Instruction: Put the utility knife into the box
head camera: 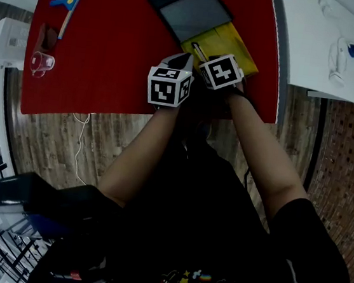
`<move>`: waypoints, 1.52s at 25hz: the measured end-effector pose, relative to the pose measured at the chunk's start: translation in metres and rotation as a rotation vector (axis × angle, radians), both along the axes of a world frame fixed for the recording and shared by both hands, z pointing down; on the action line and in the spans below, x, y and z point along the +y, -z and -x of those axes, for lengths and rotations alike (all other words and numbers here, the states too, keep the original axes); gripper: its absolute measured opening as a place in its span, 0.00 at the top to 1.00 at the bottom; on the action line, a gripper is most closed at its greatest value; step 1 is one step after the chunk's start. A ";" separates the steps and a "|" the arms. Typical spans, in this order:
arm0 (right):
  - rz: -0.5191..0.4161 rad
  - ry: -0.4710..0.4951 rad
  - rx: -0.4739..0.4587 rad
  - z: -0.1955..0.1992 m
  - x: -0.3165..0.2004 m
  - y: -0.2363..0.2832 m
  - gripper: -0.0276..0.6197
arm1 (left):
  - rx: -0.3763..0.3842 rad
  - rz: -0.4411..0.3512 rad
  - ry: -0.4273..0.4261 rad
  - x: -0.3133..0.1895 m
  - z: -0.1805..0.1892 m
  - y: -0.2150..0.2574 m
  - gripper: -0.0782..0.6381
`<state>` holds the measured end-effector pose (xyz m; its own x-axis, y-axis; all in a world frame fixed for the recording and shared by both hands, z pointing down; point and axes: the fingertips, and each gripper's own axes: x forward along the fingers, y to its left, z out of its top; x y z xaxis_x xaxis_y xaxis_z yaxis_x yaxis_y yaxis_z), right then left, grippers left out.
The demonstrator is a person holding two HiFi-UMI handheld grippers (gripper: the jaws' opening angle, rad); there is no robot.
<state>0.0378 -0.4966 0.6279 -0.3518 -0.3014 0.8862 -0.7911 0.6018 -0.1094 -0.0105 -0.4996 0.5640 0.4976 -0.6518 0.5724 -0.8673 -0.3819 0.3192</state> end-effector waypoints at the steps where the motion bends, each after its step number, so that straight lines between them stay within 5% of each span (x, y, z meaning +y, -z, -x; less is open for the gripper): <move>1: -0.001 -0.005 -0.014 0.000 0.001 0.003 0.70 | -0.001 -0.004 -0.002 -0.001 0.001 0.002 0.89; 11: -0.149 -0.115 -0.209 -0.034 0.012 0.081 0.92 | -0.014 -0.075 -0.056 0.009 -0.002 0.041 0.89; 19: -0.417 -0.152 -0.374 -0.070 0.043 0.177 0.92 | -0.009 -0.227 -0.098 0.022 -0.003 0.118 0.89; 29: -0.718 -0.207 -0.423 -0.118 0.084 0.266 0.92 | 0.026 -0.470 -0.079 0.049 -0.001 0.223 0.89; 38: -0.802 -0.269 -0.383 -0.136 0.093 0.291 0.92 | 0.014 -0.497 -0.048 0.069 0.015 0.232 0.89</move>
<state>0.1742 -0.4035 0.3365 -0.4068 -0.8878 0.2152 -0.9109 0.4121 -0.0220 -0.0250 -0.4310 0.3325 0.5392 -0.8201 0.1915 -0.8419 -0.5302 0.1000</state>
